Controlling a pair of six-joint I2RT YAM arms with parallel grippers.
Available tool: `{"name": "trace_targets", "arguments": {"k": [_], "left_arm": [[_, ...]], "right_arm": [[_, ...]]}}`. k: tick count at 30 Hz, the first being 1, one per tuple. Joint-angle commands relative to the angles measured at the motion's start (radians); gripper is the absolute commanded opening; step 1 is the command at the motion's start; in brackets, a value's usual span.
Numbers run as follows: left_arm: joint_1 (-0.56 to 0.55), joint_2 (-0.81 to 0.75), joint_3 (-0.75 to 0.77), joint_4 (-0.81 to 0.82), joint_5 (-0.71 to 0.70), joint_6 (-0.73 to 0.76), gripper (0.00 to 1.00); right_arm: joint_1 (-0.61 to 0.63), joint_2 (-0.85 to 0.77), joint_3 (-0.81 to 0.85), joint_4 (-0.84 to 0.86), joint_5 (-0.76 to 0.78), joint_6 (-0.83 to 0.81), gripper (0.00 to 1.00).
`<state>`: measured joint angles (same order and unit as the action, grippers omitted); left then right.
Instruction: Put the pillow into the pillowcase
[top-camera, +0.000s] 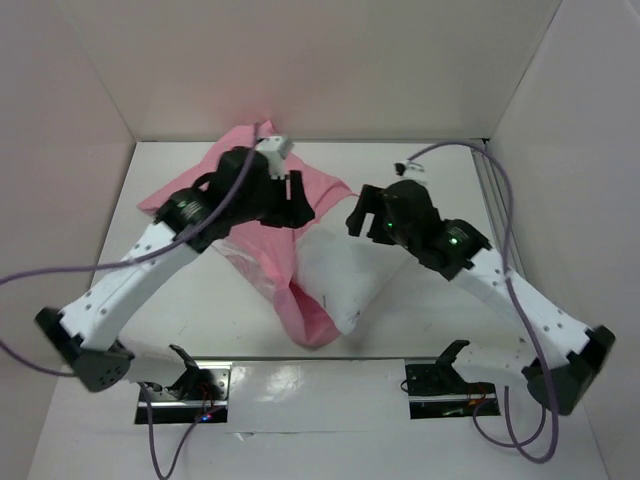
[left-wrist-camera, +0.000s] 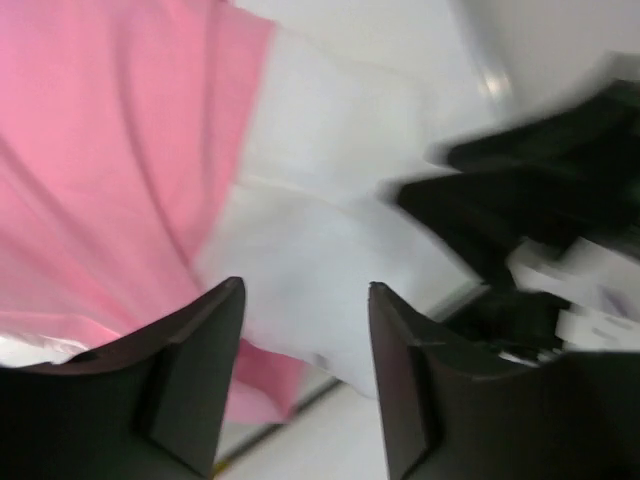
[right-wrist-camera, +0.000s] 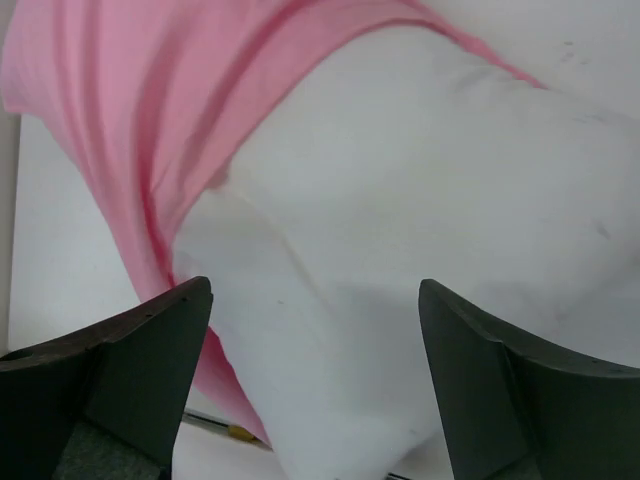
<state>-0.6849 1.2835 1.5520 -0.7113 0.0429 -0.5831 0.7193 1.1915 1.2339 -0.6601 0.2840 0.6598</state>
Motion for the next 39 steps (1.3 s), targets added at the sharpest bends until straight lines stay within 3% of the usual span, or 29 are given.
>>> {"name": "trace_targets", "arguments": {"k": [1, 4, 10, 14, 18, 21, 25, 26, 27, 31, 35, 36, 37, 38, 39], "left_arm": [[-0.088, 0.186, 0.101, -0.149, -0.349, 0.106, 0.70], [-0.148, 0.319, 0.193, -0.194, -0.544, 0.129, 0.78], [-0.211, 0.494, 0.321, -0.270, -0.811, 0.151, 0.78], [-0.211, 0.565, 0.330, -0.281, -0.853, 0.172, 0.75], [-0.211, 0.634, 0.339, -0.281, -0.897, 0.207, 0.68], [-0.202, 0.682, 0.399, -0.297, -0.907, 0.207, 0.51], [-0.202, 0.695, 0.502, -0.321, -0.887, 0.207, 0.21], [-0.202, 0.695, 0.519, -0.321, -0.887, 0.207, 0.21], [-0.202, 0.695, 0.536, -0.321, -0.876, 0.219, 0.13], [-0.202, 0.695, 0.623, -0.346, -0.802, 0.229, 0.00], [-0.202, 0.674, 0.623, -0.324, -0.678, 0.247, 0.00], [-0.202, 0.674, 0.623, -0.324, -0.623, 0.247, 0.00], [-0.202, 0.662, 0.634, -0.324, -0.582, 0.247, 0.00], [-0.202, 0.645, 0.646, -0.307, -0.531, 0.247, 0.00], [-0.202, 0.633, 0.655, -0.294, -0.405, 0.247, 0.00]], "right_arm": [[-0.062, -0.148, -0.089, -0.156, 0.070, 0.111, 0.92], [-0.121, -0.220, -0.192, -0.127, -0.008, 0.170, 0.96], [-0.325, -0.300, -0.391, 0.059, -0.350, 0.193, 0.97], [-0.478, -0.320, -0.494, 0.151, -0.515, 0.193, 0.98], [-0.541, -0.302, -0.603, 0.292, -0.702, 0.259, 0.98], [-0.541, -0.284, -0.648, 0.405, -0.718, 0.302, 0.98], [-0.486, -0.236, -0.637, 0.435, -0.677, 0.302, 0.86], [-0.486, -0.224, -0.637, 0.444, -0.677, 0.302, 0.84], [-0.472, -0.207, -0.637, 0.453, -0.677, 0.302, 0.84], [-0.414, -0.159, -0.663, 0.530, -0.654, 0.311, 0.82], [-0.351, -0.110, -0.665, 0.562, -0.600, 0.311, 0.63], [-0.328, -0.110, -0.656, 0.562, -0.586, 0.299, 0.37], [-0.319, -0.095, -0.642, 0.571, -0.577, 0.299, 0.19], [-0.319, -0.081, -0.633, 0.602, -0.577, 0.299, 0.06], [-0.319, -0.072, -0.601, 0.628, -0.577, 0.299, 0.00]]}}
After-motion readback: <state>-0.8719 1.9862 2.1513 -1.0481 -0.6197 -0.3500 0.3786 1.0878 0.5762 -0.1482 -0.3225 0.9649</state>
